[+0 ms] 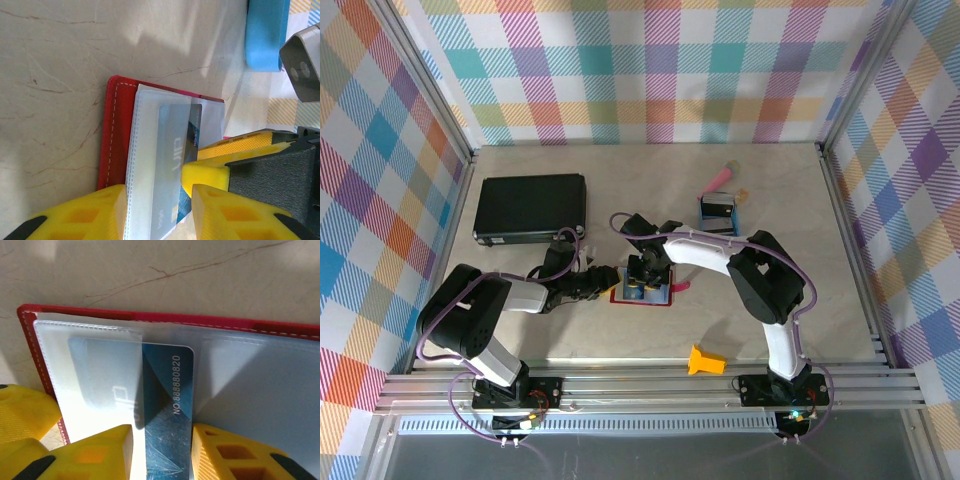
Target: Put the credit cards into the card holder
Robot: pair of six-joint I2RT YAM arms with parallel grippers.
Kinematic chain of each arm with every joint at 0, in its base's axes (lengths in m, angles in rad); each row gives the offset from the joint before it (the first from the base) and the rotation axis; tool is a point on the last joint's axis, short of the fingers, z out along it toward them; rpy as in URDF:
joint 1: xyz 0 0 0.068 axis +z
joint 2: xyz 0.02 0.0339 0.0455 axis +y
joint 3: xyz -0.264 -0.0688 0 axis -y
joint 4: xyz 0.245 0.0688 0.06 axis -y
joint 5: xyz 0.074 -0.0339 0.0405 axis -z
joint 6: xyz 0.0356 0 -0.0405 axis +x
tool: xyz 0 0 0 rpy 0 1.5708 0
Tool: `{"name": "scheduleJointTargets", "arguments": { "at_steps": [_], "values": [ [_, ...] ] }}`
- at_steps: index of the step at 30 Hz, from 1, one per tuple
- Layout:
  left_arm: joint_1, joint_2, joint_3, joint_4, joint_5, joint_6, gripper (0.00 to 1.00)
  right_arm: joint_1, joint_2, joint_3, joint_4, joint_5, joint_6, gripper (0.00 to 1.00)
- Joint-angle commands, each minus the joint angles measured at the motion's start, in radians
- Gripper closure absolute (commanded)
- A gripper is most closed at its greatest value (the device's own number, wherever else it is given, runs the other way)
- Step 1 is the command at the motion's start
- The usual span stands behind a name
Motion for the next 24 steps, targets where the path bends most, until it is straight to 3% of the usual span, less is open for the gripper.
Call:
{"name": "scheduleJointTargets", "arguments": {
  "at_steps": [1,14,24],
  "values": [
    [-0.004,0.026,-0.019,-0.01,0.015,-0.006,0.61,0.01,0.013,0.034,-0.022,-0.011,-0.023,0.65],
    [-0.005,0.037,-0.022,0.006,0.017,-0.01,0.61,0.017,0.021,0.039,0.006,-0.042,-0.023,0.65],
    [-0.005,0.035,-0.026,0.013,0.018,-0.014,0.61,0.017,0.033,0.02,0.081,-0.106,0.009,0.71]
  ]
}}
